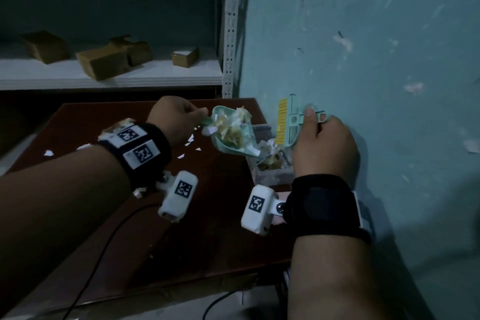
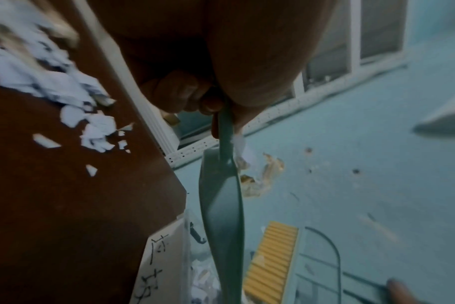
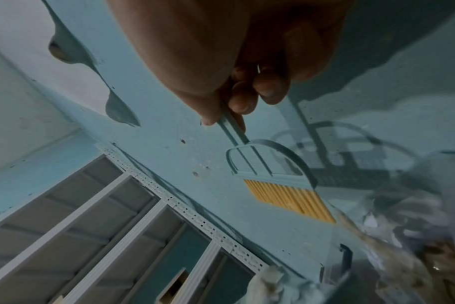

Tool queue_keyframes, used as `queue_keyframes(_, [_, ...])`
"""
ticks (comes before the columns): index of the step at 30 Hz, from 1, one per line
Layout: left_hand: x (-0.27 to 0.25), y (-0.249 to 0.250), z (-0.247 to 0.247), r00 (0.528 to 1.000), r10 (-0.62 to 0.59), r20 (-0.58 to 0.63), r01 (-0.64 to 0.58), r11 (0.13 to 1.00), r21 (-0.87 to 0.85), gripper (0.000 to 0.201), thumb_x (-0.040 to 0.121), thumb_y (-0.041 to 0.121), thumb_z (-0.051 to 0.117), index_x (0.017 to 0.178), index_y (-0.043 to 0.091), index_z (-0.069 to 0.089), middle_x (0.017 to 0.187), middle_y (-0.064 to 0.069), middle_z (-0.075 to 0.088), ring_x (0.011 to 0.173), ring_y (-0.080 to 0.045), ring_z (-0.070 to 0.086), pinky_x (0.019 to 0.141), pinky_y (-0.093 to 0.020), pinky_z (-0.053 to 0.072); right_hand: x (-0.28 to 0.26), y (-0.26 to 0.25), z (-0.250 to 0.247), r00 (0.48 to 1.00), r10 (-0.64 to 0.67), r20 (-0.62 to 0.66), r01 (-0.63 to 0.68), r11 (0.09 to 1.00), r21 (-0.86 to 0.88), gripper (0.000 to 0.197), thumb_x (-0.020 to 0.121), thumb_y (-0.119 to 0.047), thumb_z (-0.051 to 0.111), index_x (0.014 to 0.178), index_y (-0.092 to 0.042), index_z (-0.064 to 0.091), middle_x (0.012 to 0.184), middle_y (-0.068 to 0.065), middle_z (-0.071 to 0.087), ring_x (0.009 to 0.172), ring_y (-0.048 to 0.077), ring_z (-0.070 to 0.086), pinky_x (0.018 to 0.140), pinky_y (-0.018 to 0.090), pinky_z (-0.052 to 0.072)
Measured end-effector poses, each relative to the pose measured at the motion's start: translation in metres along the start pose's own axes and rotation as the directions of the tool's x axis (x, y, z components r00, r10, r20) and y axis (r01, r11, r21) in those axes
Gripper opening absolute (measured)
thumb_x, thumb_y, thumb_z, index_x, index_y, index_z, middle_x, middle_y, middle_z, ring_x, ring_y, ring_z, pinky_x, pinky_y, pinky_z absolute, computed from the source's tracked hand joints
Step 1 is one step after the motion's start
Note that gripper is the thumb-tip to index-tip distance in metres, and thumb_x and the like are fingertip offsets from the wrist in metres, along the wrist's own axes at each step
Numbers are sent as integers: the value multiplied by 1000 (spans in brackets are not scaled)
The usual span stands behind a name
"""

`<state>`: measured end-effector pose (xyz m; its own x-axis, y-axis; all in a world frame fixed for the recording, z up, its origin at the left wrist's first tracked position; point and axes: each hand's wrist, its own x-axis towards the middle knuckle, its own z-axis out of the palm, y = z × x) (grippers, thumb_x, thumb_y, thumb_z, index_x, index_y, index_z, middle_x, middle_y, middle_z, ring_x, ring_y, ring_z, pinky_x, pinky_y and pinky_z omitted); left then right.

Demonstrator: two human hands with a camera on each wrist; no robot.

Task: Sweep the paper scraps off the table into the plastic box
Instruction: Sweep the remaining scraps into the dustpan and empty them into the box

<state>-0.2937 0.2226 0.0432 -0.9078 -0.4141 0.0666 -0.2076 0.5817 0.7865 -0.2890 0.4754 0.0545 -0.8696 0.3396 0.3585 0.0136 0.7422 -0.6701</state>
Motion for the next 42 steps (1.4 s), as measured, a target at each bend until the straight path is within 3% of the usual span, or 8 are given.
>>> queue_keyframes(8, [34,57,27,992,69,102,-102,925,365,35,94,43,72,81,10,80,78,-10,76,74,-27,73,71,-43,65,12,9,3,1000,-4,19,2,997,77,48,106,-51,39,86,-12,59,92,12,71,71,25,50,62,31,32])
queue_keyframes(14, [43,77,28,984,168,56,-173,841,513,35,95,43,68,82,12,77,75,-6,70,65,-18,62,53,-29,45,11,8,-4,1000,-18,16,17,994,111,41,107,-48,39,82,-17,48,82,4,56,71,24,44,51,33,20])
queue_keyframes(16, [45,82,27,978,206,36,-192,818,542,34,97,42,67,85,13,78,75,-4,68,63,-15,58,50,-28,38,10,6,-7,999,-32,-1,32,989,147,41,107,-48,39,82,-18,50,79,0,53,69,22,45,47,24,18])
queue_keyframes(20, [45,88,29,974,225,30,-203,803,561,32,96,44,68,86,15,78,71,-1,65,62,-14,57,49,-27,36,7,-1,-10,997,-45,-56,58,963,263,43,107,-49,41,81,-19,56,77,-2,62,66,16,53,45,16,21])
queue_keyframes(26, [38,85,39,958,282,46,-254,768,588,36,96,43,67,80,12,75,66,-1,60,64,-22,58,58,-32,41,2,-4,-8,1000,-8,30,-7,883,469,41,107,-41,47,77,-15,59,61,-12,53,48,-12,54,43,3,35])
queue_keyframes(31, [34,83,39,953,301,47,-272,770,578,35,98,42,65,78,14,74,62,2,56,56,-12,51,48,-27,32,2,3,14,988,-42,149,-12,939,343,45,105,-49,45,77,-17,57,67,-7,55,63,15,55,48,25,33])
queue_keyframes(34, [30,83,35,949,310,55,-282,758,589,36,98,41,65,80,11,75,65,-2,61,60,-17,56,52,-28,40,3,12,24,975,-9,220,-37,978,205,48,105,-53,42,86,-14,63,83,4,67,78,27,64,60,30,39])
queue_keyframes(42, [17,86,8,949,313,43,-283,782,555,35,99,40,65,85,10,77,75,-7,69,70,-25,65,65,-34,53,8,18,22,988,15,151,-36,990,140,46,107,-47,41,97,-11,68,93,9,72,82,27,67,64,33,49])
